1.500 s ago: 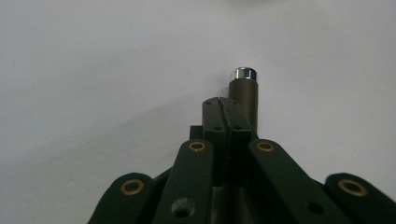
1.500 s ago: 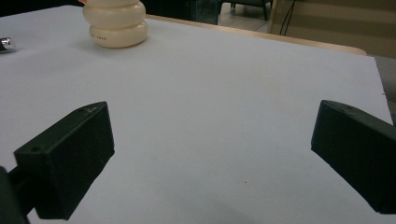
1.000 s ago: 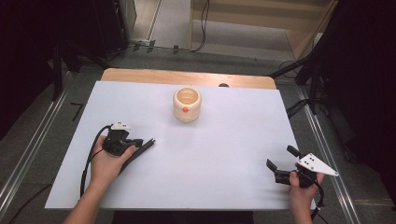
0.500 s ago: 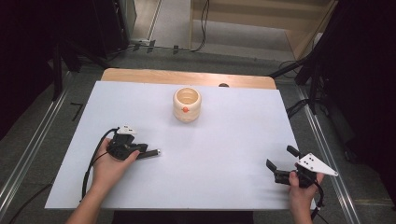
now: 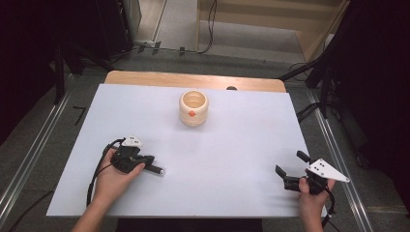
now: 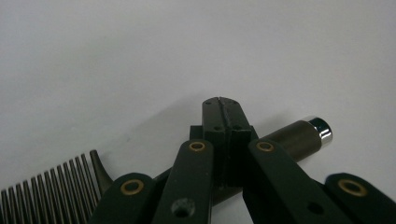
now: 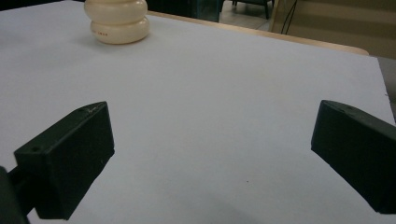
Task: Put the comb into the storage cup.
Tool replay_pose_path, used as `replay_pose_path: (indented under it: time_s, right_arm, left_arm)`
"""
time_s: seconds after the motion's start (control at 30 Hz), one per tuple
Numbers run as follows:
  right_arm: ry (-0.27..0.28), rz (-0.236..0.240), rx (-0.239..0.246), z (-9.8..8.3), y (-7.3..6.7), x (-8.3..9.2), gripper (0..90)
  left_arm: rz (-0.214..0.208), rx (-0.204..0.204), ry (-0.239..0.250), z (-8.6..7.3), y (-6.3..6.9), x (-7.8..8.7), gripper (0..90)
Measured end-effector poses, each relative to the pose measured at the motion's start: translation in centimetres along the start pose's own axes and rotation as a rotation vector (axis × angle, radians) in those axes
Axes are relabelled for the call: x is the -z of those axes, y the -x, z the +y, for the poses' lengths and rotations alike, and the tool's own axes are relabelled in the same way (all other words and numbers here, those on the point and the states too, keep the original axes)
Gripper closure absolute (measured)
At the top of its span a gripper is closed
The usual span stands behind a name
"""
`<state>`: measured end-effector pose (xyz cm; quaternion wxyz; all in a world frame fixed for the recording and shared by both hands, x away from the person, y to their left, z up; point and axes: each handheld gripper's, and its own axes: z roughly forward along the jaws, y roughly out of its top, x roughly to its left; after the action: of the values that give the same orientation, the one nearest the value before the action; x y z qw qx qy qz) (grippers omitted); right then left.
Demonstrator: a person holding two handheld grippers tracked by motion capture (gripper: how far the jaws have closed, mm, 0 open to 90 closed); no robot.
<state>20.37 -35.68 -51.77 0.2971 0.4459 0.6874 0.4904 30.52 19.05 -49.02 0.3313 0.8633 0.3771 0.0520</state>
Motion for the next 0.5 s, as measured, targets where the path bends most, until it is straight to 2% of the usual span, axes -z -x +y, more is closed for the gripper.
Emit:
replay_pose_path:
  time_s: [0.27, 0.5]
  right_arm:
    - [-0.004, -0.003, 0.007, 0.00, -0.03, -0.04, 0.0]
    - [-0.004, -0.004, 0.005, 0.01, -0.03, -0.06, 0.0]
  left_arm:
    - [-0.010, -0.006, 0.007, -0.87, 0.43, 0.14, 90.0]
    - [-0.015, 0.009, 0.076, -1.12, 0.42, 0.88, 90.0]
